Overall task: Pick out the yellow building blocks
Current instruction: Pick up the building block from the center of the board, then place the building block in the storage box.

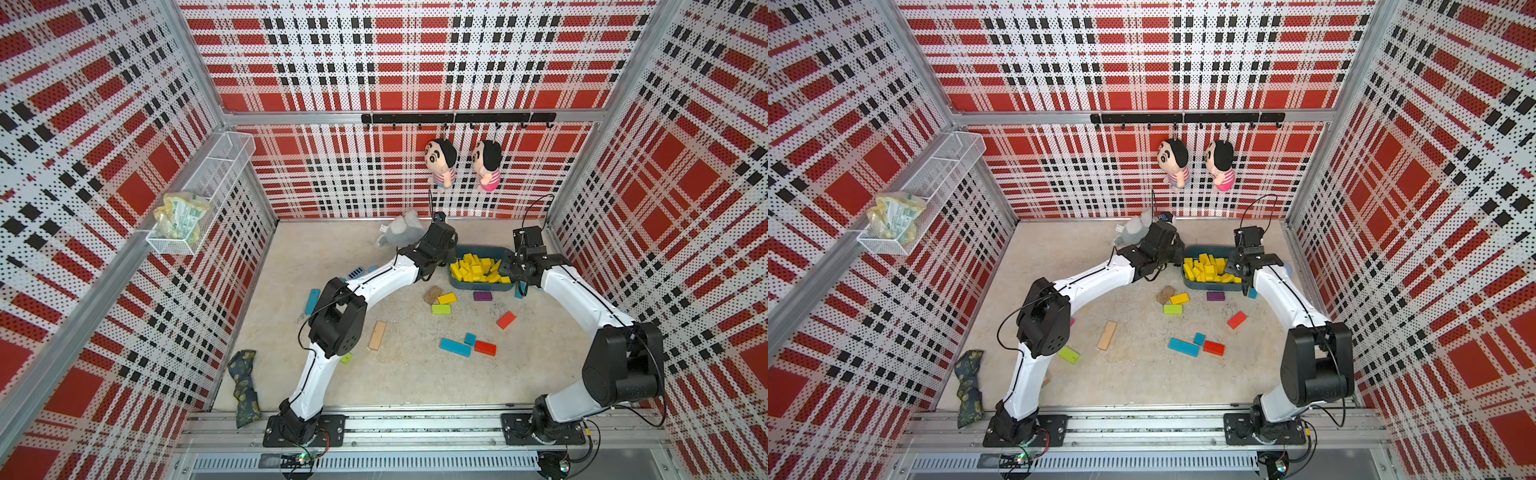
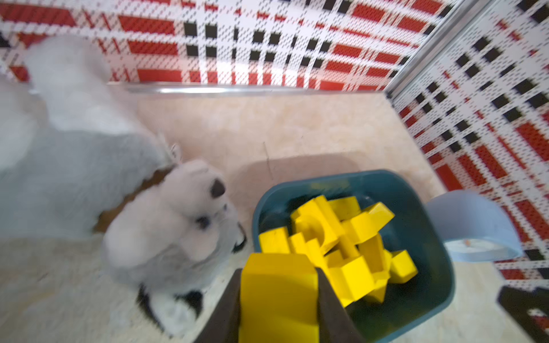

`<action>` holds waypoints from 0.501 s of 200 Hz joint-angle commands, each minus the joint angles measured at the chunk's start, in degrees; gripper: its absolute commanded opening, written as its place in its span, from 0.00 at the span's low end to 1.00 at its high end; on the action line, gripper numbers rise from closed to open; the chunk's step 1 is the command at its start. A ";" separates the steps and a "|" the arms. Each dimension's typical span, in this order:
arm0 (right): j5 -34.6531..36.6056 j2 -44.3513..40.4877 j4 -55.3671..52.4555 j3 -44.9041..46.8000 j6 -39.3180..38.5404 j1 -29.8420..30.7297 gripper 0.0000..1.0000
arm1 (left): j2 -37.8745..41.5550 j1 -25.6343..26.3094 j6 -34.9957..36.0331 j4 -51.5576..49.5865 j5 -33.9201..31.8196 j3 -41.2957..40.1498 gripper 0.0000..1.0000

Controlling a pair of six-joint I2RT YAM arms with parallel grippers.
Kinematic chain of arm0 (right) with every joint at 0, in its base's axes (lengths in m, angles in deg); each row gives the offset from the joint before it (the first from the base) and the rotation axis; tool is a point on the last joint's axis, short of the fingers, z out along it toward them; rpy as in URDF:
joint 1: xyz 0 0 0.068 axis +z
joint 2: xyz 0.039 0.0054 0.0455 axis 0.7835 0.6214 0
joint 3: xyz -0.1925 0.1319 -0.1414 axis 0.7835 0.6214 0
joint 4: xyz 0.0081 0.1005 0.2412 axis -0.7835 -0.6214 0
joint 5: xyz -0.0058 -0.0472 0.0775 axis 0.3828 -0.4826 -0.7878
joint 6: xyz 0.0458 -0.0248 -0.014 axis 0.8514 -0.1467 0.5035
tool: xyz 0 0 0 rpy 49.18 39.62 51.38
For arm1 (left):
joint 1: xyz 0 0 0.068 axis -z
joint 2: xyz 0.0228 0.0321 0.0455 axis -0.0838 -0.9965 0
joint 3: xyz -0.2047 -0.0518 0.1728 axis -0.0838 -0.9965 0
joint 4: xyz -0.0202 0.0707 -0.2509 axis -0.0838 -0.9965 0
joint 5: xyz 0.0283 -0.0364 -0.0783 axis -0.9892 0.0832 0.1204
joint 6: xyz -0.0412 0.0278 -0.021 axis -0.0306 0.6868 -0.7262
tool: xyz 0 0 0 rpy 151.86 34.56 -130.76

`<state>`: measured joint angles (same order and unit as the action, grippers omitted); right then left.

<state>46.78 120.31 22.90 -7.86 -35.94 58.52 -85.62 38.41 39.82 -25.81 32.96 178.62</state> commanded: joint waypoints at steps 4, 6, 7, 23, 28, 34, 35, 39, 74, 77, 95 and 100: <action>0.68 -1.98 -1.14 0.15 -0.13 -0.46 0.54 | -5.09 1.24 -0.49 2.73 2.86 5.08 0.12; 0.71 -2.05 -1.18 0.20 -0.15 -0.51 0.55 | -5.52 1.25 -0.61 2.81 3.02 5.38 0.12; 0.70 -2.06 -1.23 0.17 -0.15 -0.52 0.55 | -5.69 1.25 -0.73 2.83 3.09 5.49 0.12; 0.68 -2.31 -1.48 0.15 -0.22 -0.52 0.55 | -7.80 1.08 -2.27 3.98 4.35 6.42 0.12; 0.62 -2.34 -1.56 0.10 -0.24 -0.52 0.55 | -8.32 1.12 -2.69 4.51 4.86 6.56 0.12; 0.52 -2.44 -1.66 0.06 -0.24 -0.52 0.55 | -8.89 1.12 -2.96 4.95 5.31 6.75 0.12; 0.56 -2.43 -1.65 0.06 -0.24 -0.48 0.55 | -9.00 1.14 -2.96 4.99 5.34 6.79 0.12; 0.58 -2.42 -1.68 0.06 -0.24 -0.52 0.55 | -9.33 1.24 -3.07 5.31 5.60 6.90 0.12; 0.52 -2.37 -2.62 -0.34 -0.85 -0.53 0.54 | -11.86 1.43 -4.27 6.84 6.42 6.96 0.14; 0.51 -2.41 -2.68 -0.45 -1.06 -0.50 0.54 | -11.99 1.43 -4.29 6.84 6.37 6.89 0.14; 0.57 -2.45 -3.28 -0.79 -1.61 -0.55 0.54 | -12.95 1.43 -4.45 6.80 5.70 6.51 0.19; 0.55 -2.51 -3.32 -0.88 -1.72 -0.61 0.54 | -13.05 1.43 -4.53 6.80 5.41 6.41 0.23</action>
<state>46.78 119.68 21.11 -7.86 -36.50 58.52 -97.78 39.64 36.13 -21.31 38.30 184.50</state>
